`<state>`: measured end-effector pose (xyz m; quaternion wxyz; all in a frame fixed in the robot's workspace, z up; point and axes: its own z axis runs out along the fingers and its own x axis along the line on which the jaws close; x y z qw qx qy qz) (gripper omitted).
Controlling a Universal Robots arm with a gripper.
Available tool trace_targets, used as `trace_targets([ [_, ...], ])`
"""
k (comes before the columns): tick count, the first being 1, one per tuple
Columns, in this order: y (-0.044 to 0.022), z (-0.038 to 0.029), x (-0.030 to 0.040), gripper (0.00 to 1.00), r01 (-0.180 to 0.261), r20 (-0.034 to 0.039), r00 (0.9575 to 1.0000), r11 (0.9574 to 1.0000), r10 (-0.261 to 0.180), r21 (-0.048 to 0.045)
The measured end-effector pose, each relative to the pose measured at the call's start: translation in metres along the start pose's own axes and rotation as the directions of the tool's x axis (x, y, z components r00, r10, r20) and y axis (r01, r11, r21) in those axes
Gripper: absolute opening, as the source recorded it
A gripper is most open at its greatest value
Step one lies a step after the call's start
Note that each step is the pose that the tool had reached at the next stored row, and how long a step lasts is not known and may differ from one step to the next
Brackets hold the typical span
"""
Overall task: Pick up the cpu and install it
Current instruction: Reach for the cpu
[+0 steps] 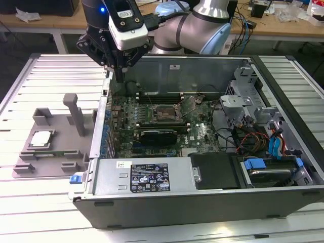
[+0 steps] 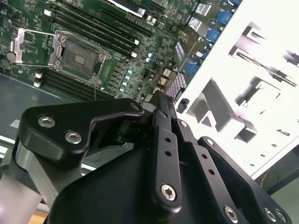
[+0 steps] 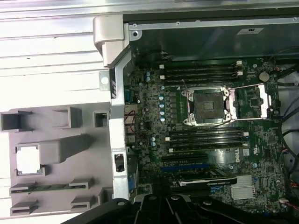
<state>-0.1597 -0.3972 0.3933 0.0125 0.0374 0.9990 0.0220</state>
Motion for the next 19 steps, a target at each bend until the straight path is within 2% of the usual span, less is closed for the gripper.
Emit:
trace_targets([
  [10,-0.0009,-0.0004,0.0149,0.11,0.000,0.0003,1.0000,1.0000,0.000,0.0000],
  [14,-0.0015,-0.0006,0.0238,0.11,0.000,0.0006,1.0000,1.0000,0.000,-0.0001],
  [19,-0.0020,-0.0008,0.0312,0.11,0.000,0.0007,1.0000,1.0000,0.000,-0.0001],
])
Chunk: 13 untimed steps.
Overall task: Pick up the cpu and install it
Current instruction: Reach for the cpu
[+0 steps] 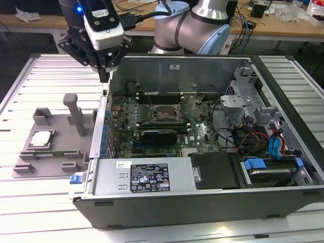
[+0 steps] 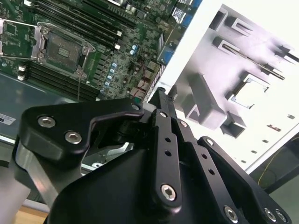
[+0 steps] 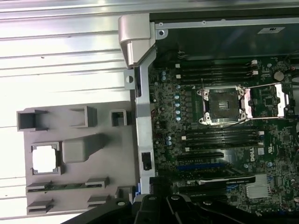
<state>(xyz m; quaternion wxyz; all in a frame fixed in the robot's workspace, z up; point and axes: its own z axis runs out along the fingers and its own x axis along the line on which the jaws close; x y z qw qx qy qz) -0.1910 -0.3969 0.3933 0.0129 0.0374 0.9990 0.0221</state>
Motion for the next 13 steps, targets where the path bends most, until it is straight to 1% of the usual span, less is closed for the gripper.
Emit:
trace_targets([
  [4,-0.0007,-0.0003,0.0093,0.11,0.000,0.0000,1.0000,1.0000,0.000,0.0000],
  [9,-0.0013,-0.0005,0.0183,0.11,0.000,0.0003,1.0000,1.0000,0.000,-0.0001],
  [11,-0.0017,-0.0007,0.0239,0.11,0.000,0.0005,1.0000,1.0000,0.000,0.0000],
  [12,-0.0021,-0.0007,0.0286,0.11,0.000,0.0008,1.0000,1.0000,0.000,-0.0001],
  [13,-0.0023,-0.0008,0.0308,0.11,0.000,0.0009,1.0000,1.0000,0.000,-0.0001],
])
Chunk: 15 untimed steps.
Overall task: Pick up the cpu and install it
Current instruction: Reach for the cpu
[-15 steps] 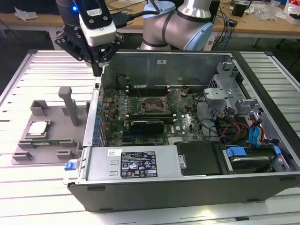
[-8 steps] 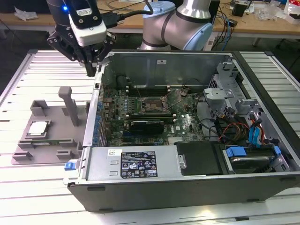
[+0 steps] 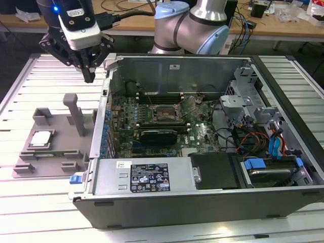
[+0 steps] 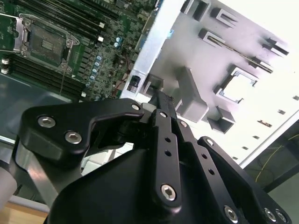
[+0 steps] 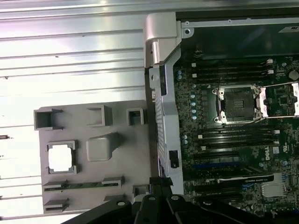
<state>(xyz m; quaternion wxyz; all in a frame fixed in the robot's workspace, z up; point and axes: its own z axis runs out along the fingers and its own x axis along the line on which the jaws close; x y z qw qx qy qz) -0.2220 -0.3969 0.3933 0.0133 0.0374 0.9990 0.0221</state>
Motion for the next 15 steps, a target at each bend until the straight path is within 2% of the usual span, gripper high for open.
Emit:
trace_targets([
  [4,-0.0008,-0.0003,0.0105,0.11,0.000,0.0005,1.0000,1.0000,0.000,-0.0001],
  [8,-0.0018,-0.0007,0.0244,0.11,0.000,0.0013,1.0000,1.0000,0.000,-0.0001],
  [9,-0.0023,-0.0008,0.0311,0.11,0.000,0.0018,1.0000,1.0000,0.000,-0.0001],
  [12,-0.0028,-0.0010,0.0386,0.11,0.000,0.0025,1.0000,1.0000,0.000,-0.0002],
  [13,-0.0031,-0.0011,0.0424,0.11,0.000,0.0027,1.0000,1.0000,0.000,-0.0002],
  [15,-0.0040,-0.0014,0.0548,0.11,0.000,0.0033,1.0000,1.0000,0.000,-0.0002],
])
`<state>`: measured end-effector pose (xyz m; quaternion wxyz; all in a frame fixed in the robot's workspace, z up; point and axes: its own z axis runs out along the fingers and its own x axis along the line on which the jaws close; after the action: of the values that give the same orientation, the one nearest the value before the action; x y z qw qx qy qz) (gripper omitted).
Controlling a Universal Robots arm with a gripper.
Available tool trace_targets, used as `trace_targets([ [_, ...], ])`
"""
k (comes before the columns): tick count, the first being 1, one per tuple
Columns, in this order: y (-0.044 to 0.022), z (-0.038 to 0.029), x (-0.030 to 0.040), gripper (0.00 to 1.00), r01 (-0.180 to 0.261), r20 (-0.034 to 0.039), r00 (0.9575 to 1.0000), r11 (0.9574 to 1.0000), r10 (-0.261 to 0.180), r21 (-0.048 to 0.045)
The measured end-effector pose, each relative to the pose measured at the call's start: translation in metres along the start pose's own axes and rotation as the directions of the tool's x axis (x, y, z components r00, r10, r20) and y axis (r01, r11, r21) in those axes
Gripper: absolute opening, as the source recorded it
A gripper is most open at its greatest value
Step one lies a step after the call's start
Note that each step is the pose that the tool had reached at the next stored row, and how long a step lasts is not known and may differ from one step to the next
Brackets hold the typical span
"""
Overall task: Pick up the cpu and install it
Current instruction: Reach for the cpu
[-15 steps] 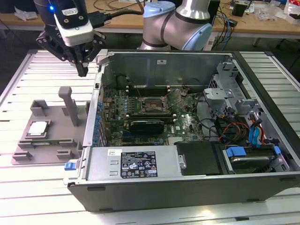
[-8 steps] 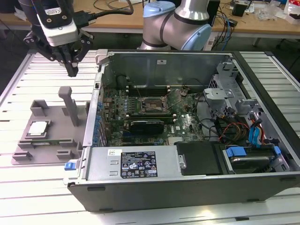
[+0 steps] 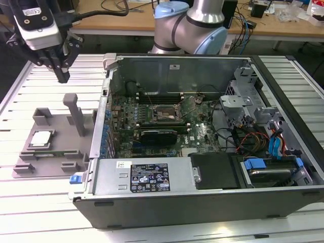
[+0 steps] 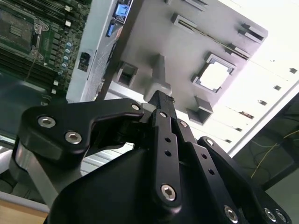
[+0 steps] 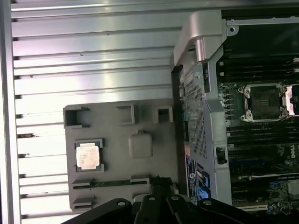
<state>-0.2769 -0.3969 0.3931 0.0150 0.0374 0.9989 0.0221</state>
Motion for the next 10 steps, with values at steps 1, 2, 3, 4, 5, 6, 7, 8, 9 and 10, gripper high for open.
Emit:
trace_targets([
  [1,-0.0002,0.0000,0.0038,0.11,0.000,0.0002,1.0000,1.0000,0.000,-0.0001],
  [2,-0.0005,-0.0001,0.0070,0.11,0.000,0.0002,1.0000,1.0000,0.000,-0.0001],
  [3,-0.0007,-0.0002,0.0096,0.11,0.000,0.0002,1.0000,1.0000,0.000,-0.0001],
  [4,-0.0008,-0.0002,0.0112,0.11,0.000,0.0003,1.0000,1.0000,0.000,-0.0001],
  [5,-0.0010,-0.0003,0.0145,0.11,0.000,0.0003,1.0000,1.0000,0.000,-0.0001],
  [6,-0.0012,-0.0004,0.0173,0.11,0.000,0.0003,1.0000,1.0000,0.000,-0.0001],
  [7,-0.0015,-0.0006,0.0224,0.11,0.000,0.0004,1.0000,1.0000,0.000,0.0000],
  [8,-0.0018,-0.0006,0.0264,0.11,0.000,0.0005,1.0000,1.0000,0.000,-0.0001],
  [9,-0.0020,-0.0006,0.0291,0.11,0.000,0.0005,1.0000,1.0000,0.000,-0.0002],
  [10,-0.0021,-0.0007,0.0306,0.11,0.000,0.0005,1.0000,1.0000,0.000,-0.0001],
])
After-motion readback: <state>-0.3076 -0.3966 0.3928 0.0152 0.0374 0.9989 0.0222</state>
